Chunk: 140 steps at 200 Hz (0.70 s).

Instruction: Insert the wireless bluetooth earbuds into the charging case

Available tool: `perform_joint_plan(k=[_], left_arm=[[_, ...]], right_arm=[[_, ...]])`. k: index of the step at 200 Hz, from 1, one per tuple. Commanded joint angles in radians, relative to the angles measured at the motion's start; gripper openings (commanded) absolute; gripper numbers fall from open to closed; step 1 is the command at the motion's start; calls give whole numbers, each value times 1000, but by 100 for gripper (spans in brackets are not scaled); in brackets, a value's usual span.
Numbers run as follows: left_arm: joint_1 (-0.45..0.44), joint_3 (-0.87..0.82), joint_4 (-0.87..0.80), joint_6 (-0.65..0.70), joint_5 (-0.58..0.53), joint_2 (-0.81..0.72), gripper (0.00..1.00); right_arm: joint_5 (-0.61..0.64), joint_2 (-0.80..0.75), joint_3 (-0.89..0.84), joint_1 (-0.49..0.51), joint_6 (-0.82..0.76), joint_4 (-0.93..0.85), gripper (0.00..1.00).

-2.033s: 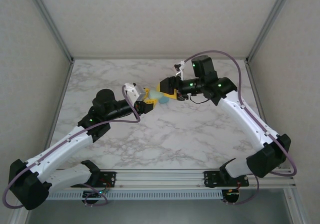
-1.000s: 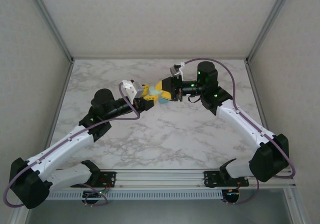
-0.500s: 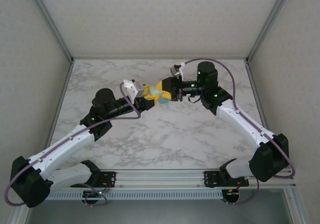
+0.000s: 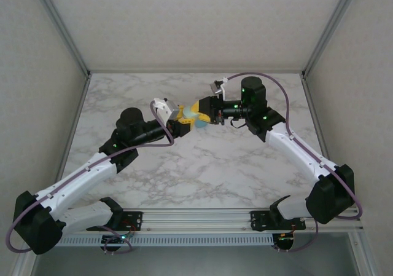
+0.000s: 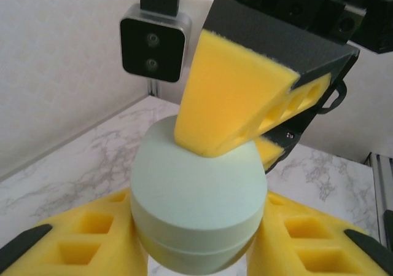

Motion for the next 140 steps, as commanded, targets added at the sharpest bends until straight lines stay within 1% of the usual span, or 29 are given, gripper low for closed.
perform_joint_plan(k=[1, 20, 35, 49, 67, 84, 113, 128, 140], left_arm=[[-9, 42, -13, 7, -23, 7, 46], [-9, 44, -24, 9, -20, 11, 52], [-9, 42, -30, 15, -18, 10, 51], [-9, 43, -37, 14, -28, 9, 55], [-9, 41, -47, 27, -30, 4, 55], [-9, 38, -50, 28, -43, -7, 59], [-9, 27, -50, 15, -135, -41, 61], [-9, 5, -27, -2, -201, -63, 63], [-9, -12, -8, -31, -271, -85, 67]], right_arm=[[53, -2, -28, 16, -36, -3, 14], [82, -11, -37, 13, -30, -1, 13], [103, -21, -47, 4, -27, 0, 13], [113, -29, -56, -4, -23, 7, 12], [128, -41, -69, -13, -20, 12, 11], [158, -52, -80, -29, -36, -20, 11], [291, -78, -150, -60, -109, -80, 13], [379, -72, -204, -71, -147, -112, 13], [418, -48, -249, -72, -159, -108, 13]])
